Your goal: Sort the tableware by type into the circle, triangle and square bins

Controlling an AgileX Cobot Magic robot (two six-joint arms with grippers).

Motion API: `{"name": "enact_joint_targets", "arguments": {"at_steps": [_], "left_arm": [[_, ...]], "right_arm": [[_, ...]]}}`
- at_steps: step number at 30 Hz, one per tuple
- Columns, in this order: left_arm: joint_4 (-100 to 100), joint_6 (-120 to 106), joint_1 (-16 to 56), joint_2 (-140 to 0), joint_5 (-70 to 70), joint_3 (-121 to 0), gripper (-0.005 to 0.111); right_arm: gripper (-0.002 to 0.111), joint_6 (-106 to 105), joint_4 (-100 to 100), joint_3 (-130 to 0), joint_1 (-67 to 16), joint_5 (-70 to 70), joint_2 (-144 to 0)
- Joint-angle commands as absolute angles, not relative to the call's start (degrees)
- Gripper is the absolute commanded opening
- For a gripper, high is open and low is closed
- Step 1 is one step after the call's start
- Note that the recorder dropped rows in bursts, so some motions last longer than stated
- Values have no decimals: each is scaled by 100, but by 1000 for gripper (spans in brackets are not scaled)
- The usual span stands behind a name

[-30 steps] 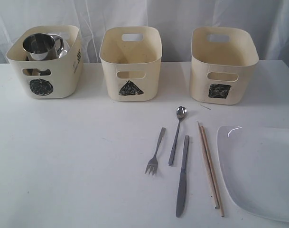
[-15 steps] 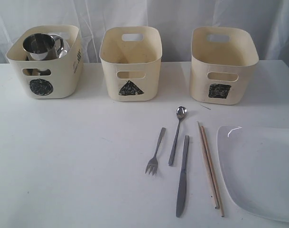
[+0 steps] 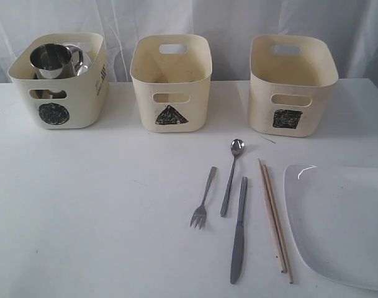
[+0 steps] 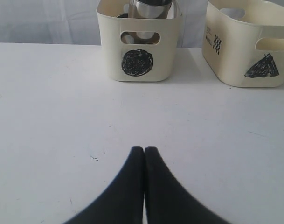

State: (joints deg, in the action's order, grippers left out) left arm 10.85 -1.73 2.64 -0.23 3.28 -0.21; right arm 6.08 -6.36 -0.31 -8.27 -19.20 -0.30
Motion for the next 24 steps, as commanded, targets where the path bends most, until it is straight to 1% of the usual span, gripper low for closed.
{"name": "enact_joint_targets", "arguments": {"at_steps": [1,4,11,15,17,20,24], "left_arm": [[1094,-141,245,0,301,0,0],[1094,-141,245,0,301,0,0],[1094,-152,245,0,301,0,0],[1094,-152,245,0,301,0,0],[1094,-152,245,0,301,0,0],[1094,-152,245,0,301,0,0],[1094,-152,245,0,301,0,0]], "right_arm": [[0,1943,383,0,-796,-728,0],[0,2167,933,-329,-796,-476,0],[0,2127,1031,-1221,-796,-1253,0],[0,2157,1044,-1221,-796,-649,0],[0,2119,1044,-1257,-796,-680,0],[0,2092,1090,-1420,-808,-1281,-112],[0,1486,1104,-1976,-809,-2358,-1208]]}}
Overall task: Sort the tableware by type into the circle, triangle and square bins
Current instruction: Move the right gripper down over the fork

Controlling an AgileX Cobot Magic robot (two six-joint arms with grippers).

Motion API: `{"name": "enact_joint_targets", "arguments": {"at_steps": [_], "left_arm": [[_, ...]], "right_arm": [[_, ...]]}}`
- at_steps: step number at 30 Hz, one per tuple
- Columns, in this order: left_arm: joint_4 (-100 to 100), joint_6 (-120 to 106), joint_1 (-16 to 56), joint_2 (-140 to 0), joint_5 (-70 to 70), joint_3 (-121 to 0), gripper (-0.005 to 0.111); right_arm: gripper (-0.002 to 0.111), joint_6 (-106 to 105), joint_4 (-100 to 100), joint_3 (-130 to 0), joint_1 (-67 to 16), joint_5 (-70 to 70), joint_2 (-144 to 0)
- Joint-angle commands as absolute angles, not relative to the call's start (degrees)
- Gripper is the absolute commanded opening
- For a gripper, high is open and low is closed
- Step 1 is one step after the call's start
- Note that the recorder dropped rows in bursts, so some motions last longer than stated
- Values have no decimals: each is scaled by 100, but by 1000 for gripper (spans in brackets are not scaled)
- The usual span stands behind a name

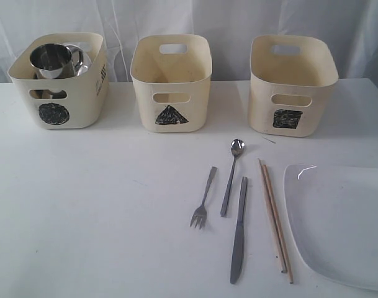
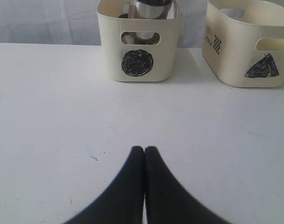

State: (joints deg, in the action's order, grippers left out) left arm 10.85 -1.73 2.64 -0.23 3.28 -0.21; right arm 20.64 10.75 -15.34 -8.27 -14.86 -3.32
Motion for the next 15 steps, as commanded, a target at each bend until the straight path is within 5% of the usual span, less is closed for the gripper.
{"name": "enact_joint_targets", "arguments": {"at_steps": [1,5,15], "left_arm": [[1094,-152,245,0,301,0,0],[1094,-152,245,0,301,0,0],[1094,-152,245,0,301,0,0]], "right_arm": [[0,1250,1104,-2186,-809,-2534,-1530],[8,-106,1178,-3259,-809,-3216,-3473],[57,671,1192,-6054,-1530,-3981,-8015]]}}
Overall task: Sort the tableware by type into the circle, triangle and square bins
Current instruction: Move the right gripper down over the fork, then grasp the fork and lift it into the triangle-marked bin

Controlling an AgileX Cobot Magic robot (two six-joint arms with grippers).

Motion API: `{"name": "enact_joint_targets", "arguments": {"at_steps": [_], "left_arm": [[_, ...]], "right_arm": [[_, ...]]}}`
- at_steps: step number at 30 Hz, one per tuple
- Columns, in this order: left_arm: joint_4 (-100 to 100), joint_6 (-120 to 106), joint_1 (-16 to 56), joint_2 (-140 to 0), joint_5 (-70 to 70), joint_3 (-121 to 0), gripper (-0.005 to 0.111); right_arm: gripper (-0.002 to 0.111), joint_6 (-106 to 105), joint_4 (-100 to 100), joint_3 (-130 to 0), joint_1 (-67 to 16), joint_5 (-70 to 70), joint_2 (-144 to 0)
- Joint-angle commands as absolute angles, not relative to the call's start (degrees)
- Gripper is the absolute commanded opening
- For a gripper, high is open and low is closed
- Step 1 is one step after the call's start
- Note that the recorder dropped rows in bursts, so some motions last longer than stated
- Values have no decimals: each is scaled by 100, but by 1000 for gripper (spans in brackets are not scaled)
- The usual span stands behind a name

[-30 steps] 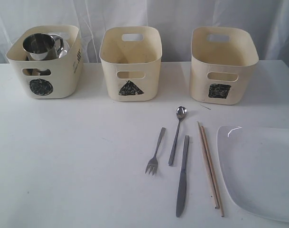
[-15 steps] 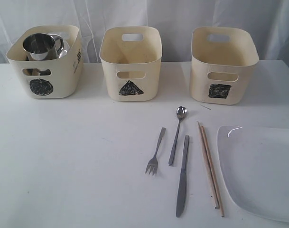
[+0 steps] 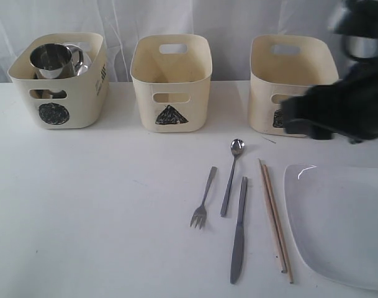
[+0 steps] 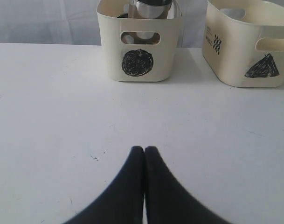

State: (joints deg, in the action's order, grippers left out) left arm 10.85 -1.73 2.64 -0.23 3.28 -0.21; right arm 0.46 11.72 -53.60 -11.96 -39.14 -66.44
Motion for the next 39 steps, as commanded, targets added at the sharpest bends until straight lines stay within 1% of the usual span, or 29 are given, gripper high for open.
{"name": "enact_joint_targets", "arguments": {"at_steps": [1,6,9,17,25,31,39], "left_arm": [[1094,-152,245,0,301,0,0],[1094,-152,245,0,301,0,0],[1094,-152,245,0,301,0,0],[1094,-152,245,0,301,0,0],[1094,-152,245,0,301,0,0],[1094,-152,245,0,301,0,0],[1094,-152,245,0,301,0,0]], "right_arm": [[59,988,1181,-6220,-1626,-3933,-8384],[60,2256,1036,-6776,-2250,-3699,-9714],[60,2565,868,-7022,-2512,-3526,-10207],[60,4931,-830,-7201,-2620,-3611,-10868],[60,4960,-884,-7359,-2630,-3323,-11104],[60,4949,-909,-7585,-2688,-3352,-11358],[60,4960,-909,-7595,-2795,-3118,-11690]]}}
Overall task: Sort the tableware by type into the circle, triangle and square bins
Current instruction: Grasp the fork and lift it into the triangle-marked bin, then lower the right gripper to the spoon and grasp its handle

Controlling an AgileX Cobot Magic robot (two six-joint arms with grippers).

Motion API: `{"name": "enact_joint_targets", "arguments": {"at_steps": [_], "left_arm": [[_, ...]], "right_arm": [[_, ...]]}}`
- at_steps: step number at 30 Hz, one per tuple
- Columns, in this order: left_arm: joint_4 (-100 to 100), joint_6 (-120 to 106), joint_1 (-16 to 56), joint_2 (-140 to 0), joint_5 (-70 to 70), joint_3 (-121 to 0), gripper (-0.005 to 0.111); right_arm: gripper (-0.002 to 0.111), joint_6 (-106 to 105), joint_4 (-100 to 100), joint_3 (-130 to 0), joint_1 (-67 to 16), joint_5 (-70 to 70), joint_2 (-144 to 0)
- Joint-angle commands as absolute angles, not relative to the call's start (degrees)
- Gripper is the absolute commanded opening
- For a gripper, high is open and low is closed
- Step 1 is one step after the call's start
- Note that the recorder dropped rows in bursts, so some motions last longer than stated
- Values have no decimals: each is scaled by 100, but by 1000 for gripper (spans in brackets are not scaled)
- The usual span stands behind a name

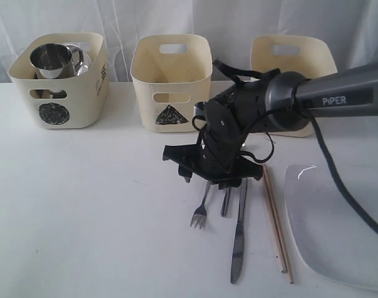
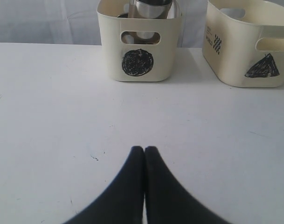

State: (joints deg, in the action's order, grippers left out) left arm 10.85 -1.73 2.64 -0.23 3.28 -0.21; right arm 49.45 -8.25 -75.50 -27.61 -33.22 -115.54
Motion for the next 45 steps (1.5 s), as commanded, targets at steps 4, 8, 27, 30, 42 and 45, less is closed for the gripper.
{"name": "enact_joint_targets", "arguments": {"at_steps": [4,8,27,30,42,45], "left_arm": [[1094,-152,245,0,301,0,0],[1094,-152,245,0,301,0,0],[1094,-152,245,0,301,0,0],[1094,-152,245,0,301,0,0],[1094,-152,245,0,301,0,0],[1094,-152,245,0,301,0,0]], "right_arm": [[60,4960,-909,-7595,-2795,-3134,-11867],[59,4976,-919,-7595,-2795,-3223,-12013],[0,3618,-1493,-6618,-2409,180,-9746],[0,4011,-1463,-6919,-2073,351,-9883],[0,4072,-1479,-9071,-1556,0,-11153],[0,4072,-1479,-9581,-1521,0,-11605]]}}
